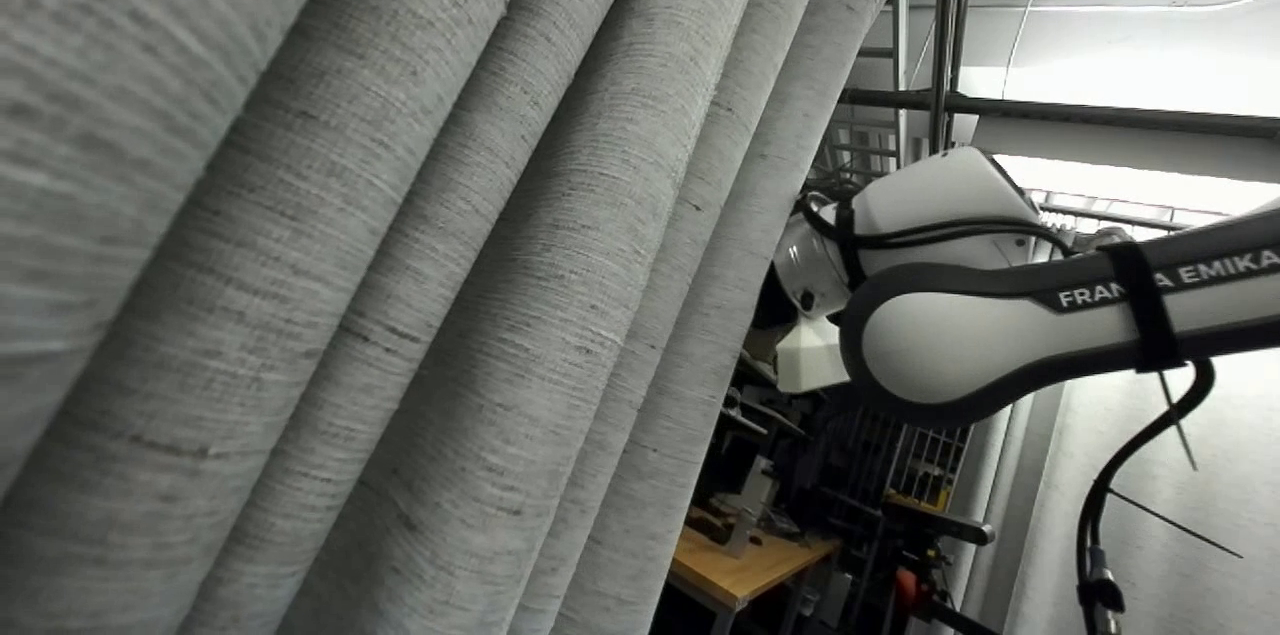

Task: Move the curtains to the left

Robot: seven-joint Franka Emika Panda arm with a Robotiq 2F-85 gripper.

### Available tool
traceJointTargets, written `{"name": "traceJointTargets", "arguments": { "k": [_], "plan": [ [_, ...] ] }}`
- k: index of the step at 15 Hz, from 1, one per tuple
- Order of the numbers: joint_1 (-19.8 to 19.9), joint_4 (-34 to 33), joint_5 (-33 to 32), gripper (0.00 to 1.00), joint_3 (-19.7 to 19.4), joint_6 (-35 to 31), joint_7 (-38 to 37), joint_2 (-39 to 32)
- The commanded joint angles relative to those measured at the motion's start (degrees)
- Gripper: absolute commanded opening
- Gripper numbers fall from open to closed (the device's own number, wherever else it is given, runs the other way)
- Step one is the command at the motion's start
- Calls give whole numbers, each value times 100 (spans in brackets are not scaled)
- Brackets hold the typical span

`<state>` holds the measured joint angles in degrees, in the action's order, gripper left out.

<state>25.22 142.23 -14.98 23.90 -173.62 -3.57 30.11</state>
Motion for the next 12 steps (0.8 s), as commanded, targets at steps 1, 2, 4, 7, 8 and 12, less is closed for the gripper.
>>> {"name": "traceJointTargets", "arguments": {
  "k": [1, 2, 4, 7, 8, 12],
  "plan": [
    [-15, 302, -133, 0, 963, 198, -458, 668],
    [-60, 295, -110, 0, 1198, 169, -518, 777],
    [-424, 281, -183, 0, 1379, 203, -569, 879],
    [-1183, 265, -41, 0, 1363, 260, -316, 769],
    [-1468, 243, -20, 0, 1276, 350, -203, 717],
    [-2146, 308, -59, 0, 1212, 391, -55, 658]
  ]
}}
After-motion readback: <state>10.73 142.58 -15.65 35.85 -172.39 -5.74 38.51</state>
